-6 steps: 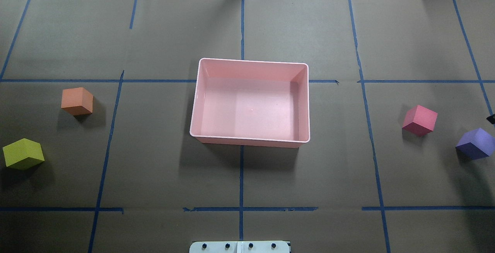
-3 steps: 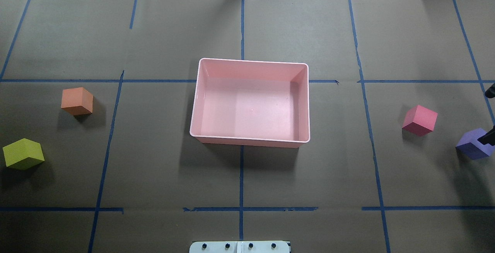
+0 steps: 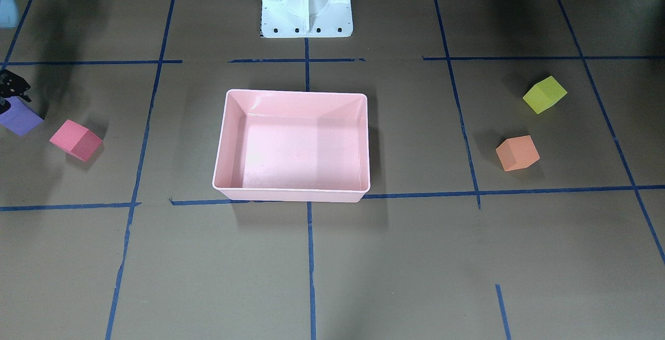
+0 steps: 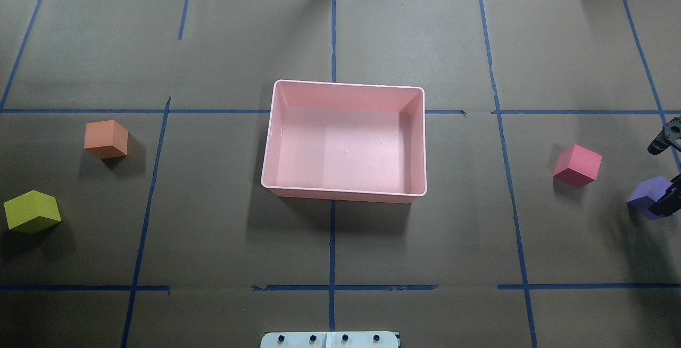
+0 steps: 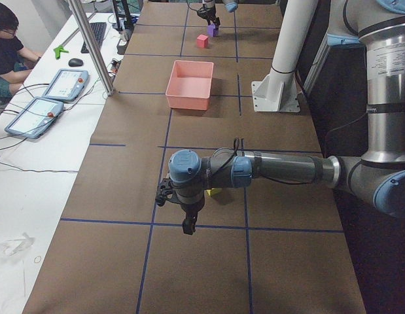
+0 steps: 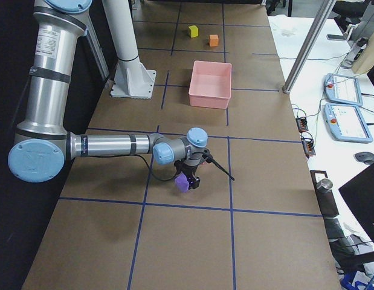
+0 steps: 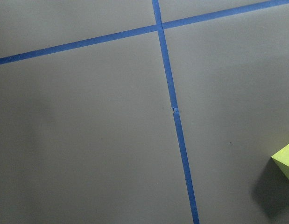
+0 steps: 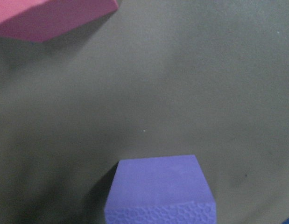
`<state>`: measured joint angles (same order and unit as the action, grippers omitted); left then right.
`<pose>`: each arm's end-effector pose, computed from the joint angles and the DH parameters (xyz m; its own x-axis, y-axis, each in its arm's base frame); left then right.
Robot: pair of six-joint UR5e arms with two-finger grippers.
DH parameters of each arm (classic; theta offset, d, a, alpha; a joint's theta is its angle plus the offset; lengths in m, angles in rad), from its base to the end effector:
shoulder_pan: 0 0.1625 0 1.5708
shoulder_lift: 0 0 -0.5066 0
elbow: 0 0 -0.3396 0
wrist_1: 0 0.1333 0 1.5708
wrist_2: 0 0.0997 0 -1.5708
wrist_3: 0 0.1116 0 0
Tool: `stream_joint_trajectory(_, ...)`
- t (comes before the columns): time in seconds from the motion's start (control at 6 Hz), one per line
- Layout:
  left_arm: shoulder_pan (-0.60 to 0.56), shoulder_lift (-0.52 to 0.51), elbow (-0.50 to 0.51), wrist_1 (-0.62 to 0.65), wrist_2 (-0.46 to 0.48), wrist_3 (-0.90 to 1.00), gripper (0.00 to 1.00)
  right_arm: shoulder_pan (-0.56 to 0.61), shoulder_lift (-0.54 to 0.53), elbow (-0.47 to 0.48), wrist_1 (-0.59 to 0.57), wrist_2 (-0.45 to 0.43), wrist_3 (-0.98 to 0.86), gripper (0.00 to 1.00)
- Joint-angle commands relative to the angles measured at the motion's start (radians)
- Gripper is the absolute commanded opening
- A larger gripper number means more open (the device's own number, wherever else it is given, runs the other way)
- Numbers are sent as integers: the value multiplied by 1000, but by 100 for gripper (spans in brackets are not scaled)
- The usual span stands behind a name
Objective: Place blocks into pink bin with both arms
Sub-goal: 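Close the right gripper on the purple cube and lift it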
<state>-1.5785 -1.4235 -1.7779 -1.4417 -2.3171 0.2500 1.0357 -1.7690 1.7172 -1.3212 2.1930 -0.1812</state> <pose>-0.0603 -0.3580 0.7320 0.7129 0.1958 -0.6734 -0.1741 0.9796 0.1005 -0.1223 -0.3402 0.7461 0.5400 -0.6565 0.5267 0.6072 0.7372 0.2963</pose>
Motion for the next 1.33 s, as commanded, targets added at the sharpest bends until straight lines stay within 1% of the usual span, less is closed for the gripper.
stream_joint_trajectory(0.0,0,0,0,0,-1,0,100,-8,5,-5,-3,-21,5,64)
stream_joint_trajectory(0.17,2,0,0,-2,-1,0,100,-8,3,-5,-6,-15,3,52)
stream_joint_trajectory(0.33,0,0,0,-2,-1,0,100,-8,5,5,-10,-3,2,52)
stream_joint_trajectory(0.5,0,0,-2,-2,-1,0,100,-8,11,40,-18,39,11,53)
stream_joint_trajectory(0.67,0,0,-3,0,-1,0,100,9,17,82,-41,101,47,53)
stream_joint_trajectory(1.17,0,0,-3,0,-1,0,100,12,253,232,-338,116,392,53)
